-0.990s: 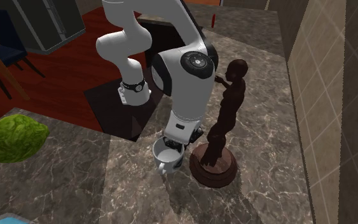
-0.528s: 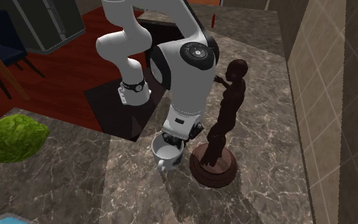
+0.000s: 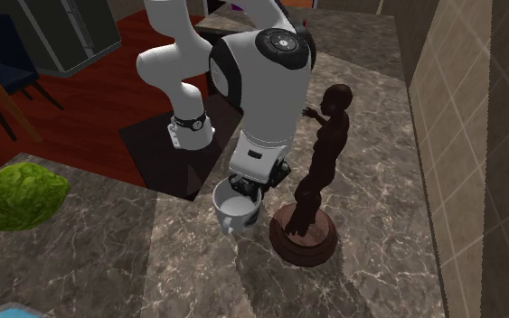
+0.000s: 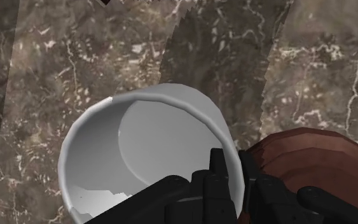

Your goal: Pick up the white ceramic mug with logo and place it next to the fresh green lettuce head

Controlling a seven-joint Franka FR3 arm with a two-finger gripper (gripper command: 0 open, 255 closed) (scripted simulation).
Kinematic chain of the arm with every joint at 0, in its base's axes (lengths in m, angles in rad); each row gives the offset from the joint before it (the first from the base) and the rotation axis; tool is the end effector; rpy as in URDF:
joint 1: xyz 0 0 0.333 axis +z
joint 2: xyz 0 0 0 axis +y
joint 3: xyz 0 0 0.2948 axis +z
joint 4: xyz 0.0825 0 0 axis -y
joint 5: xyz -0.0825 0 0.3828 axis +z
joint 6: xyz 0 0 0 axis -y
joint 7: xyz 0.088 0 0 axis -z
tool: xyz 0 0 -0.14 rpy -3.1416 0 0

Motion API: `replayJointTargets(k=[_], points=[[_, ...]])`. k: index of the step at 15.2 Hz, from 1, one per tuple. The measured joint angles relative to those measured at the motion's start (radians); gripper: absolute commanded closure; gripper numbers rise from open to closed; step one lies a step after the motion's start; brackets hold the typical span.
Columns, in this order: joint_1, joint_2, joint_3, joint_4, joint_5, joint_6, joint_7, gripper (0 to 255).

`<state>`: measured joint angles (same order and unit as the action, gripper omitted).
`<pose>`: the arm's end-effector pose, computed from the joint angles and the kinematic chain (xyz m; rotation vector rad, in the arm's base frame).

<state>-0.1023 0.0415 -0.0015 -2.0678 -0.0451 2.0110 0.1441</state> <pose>0.5362 -0.0599 0.3507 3.0762 -0.3501 -0.1510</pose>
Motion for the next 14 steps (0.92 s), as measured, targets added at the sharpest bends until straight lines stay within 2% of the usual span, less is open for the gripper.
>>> replayJointTargets(k=[14], points=[[0.001, -0.054, 0.001, 0.128, 0.003, -0.181, -0.007, 255]])
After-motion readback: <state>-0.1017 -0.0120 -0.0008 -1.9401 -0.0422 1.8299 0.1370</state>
